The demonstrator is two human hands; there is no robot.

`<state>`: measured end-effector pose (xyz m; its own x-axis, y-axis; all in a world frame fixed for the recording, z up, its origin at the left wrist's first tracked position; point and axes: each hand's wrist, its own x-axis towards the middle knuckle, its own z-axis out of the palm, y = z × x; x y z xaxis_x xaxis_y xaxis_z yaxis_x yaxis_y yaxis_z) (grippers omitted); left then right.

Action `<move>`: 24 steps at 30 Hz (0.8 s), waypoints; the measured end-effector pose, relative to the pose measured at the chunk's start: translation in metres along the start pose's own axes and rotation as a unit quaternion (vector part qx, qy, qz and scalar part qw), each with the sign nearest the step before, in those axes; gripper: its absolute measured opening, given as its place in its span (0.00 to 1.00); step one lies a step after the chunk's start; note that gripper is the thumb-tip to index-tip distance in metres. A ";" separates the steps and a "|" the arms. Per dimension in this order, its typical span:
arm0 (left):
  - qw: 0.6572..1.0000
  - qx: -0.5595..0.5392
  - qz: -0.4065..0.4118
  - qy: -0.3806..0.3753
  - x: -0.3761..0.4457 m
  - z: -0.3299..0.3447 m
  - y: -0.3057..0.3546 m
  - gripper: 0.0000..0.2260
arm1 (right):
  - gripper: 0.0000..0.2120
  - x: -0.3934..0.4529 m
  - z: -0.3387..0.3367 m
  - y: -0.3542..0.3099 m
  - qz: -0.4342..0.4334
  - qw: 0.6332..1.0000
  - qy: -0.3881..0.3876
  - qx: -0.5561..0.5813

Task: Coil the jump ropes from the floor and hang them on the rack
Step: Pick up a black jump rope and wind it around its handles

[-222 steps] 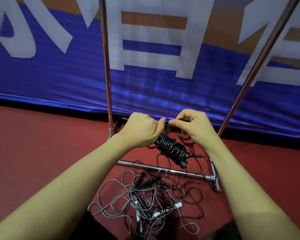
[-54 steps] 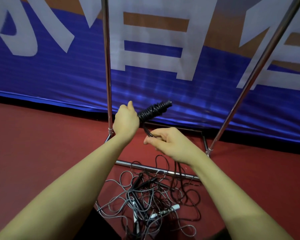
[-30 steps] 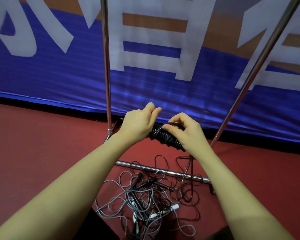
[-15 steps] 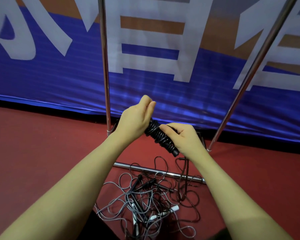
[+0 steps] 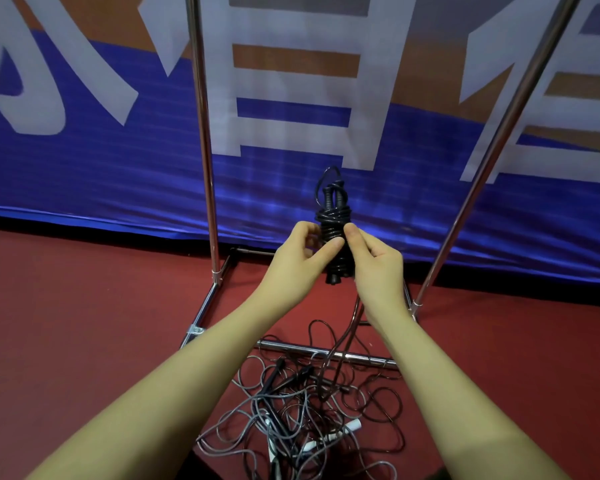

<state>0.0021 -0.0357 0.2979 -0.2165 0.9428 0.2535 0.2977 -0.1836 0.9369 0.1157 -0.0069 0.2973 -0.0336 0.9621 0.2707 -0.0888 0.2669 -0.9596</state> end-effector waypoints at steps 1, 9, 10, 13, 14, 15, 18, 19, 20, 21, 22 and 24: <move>1.000 -0.013 0.000 0.005 0.000 -0.001 0.001 0.12 | 0.08 0.001 0.001 0.002 0.013 1.000 0.005 -0.005; 0.999 -0.030 -0.008 -0.010 0.003 -0.005 0.002 0.13 | 0.10 0.003 0.000 0.002 0.069 0.996 -0.042 0.031; 1.000 -0.020 -0.001 -0.005 0.002 -0.004 0.002 0.13 | 0.11 0.003 0.000 0.002 0.070 0.995 -0.060 0.042; 1.000 0.004 0.012 0.021 0.000 -0.001 0.003 0.13 | 0.13 0.003 0.000 0.002 0.073 0.989 -0.108 0.066; 0.999 0.011 0.015 0.028 0.000 -0.001 0.002 0.13 | 0.12 0.003 -0.001 0.002 0.071 0.987 -0.124 0.069; 0.999 0.018 0.018 0.033 0.000 -0.002 0.002 0.13 | 0.10 0.003 -0.002 0.003 0.067 0.985 -0.141 0.071; 0.998 0.034 0.000 0.044 0.002 -0.006 0.002 0.14 | 0.10 0.003 -0.004 0.001 0.060 0.982 -0.170 0.062; 0.998 0.037 -0.015 0.048 0.003 -0.007 0.001 0.14 | 0.10 0.005 -0.005 0.001 0.061 0.983 -0.167 0.054; 0.998 0.034 -0.031 0.049 0.004 -0.007 0.000 0.15 | 0.09 0.006 -0.006 0.002 0.063 0.984 -0.161 0.044; 0.997 0.025 -0.049 0.048 0.005 -0.007 -0.001 0.15 | 0.09 0.008 -0.008 0.002 0.066 0.986 -0.152 0.035; 0.997 0.014 -0.066 0.044 0.006 -0.008 -0.001 0.15 | 0.11 0.010 -0.009 0.003 0.069 0.987 -0.142 0.021; 0.995 0.006 -0.094 0.031 0.005 -0.008 0.001 0.17 | 0.13 0.012 -0.011 0.003 0.063 0.990 -0.122 -0.011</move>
<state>-0.0066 -0.0334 0.3019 -0.3267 0.9409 0.0897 0.2575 -0.0027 0.9663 0.1259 0.0058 0.2969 -0.2824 0.9464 0.1565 -0.0462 0.1496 -0.9877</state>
